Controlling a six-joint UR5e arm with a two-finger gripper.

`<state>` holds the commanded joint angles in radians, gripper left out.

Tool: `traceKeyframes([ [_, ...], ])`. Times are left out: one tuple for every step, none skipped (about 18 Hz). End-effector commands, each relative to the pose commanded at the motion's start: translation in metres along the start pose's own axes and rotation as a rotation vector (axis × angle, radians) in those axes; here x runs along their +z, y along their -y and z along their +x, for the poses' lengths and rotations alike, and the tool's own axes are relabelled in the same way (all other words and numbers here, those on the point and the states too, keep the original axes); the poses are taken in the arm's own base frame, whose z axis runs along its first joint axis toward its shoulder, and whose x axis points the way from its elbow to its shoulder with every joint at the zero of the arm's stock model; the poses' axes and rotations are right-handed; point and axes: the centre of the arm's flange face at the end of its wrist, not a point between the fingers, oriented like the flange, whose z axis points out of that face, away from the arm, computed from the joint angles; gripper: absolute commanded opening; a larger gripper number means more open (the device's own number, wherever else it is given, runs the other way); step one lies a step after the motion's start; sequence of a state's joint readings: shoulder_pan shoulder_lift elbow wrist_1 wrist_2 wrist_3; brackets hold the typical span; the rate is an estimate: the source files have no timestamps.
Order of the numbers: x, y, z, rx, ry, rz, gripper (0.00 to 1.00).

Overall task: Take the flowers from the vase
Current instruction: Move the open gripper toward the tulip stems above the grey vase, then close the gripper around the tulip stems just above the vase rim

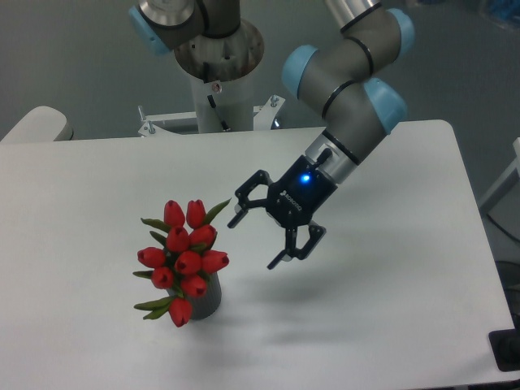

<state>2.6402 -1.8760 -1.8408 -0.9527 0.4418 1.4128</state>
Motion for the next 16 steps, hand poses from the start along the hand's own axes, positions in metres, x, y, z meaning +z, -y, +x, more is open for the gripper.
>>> traceKeyframes([
  [0.008, 0.004, 0.003, 0.016, -0.009, -0.001, 1.00],
  [0.015, 0.004, 0.006, 0.023, -0.020, 0.001, 1.00],
  [0.022, 0.005, 0.008, 0.035, -0.027, 0.001, 1.00],
  [0.026, 0.005, 0.009, 0.042, -0.031, 0.002, 1.00],
  [0.026, 0.006, 0.009, 0.046, -0.030, 0.003, 1.00],
  [0.027, 0.005, 0.008, 0.045, -0.030, 0.003, 1.00],
  [0.028, 0.003, 0.007, 0.045, -0.030, 0.003, 1.00],
  [0.028, 0.002, 0.007, 0.045, -0.030, 0.003, 1.00],
  [0.030, 0.001, 0.007, 0.043, -0.033, 0.002, 1.00],
  [0.032, 0.002, 0.008, 0.045, -0.037, 0.002, 1.00],
  [0.033, 0.002, 0.009, 0.045, -0.038, 0.002, 1.00],
  [0.035, 0.001, 0.009, 0.044, -0.042, 0.001, 1.00],
  [0.038, 0.000, 0.010, 0.043, -0.048, 0.000, 1.00],
  [0.040, 0.001, 0.010, 0.044, -0.051, 0.000, 1.00],
  [0.042, 0.001, 0.011, 0.043, -0.055, 0.000, 1.00],
  [0.045, 0.003, 0.013, 0.050, -0.060, -0.001, 1.00],
])
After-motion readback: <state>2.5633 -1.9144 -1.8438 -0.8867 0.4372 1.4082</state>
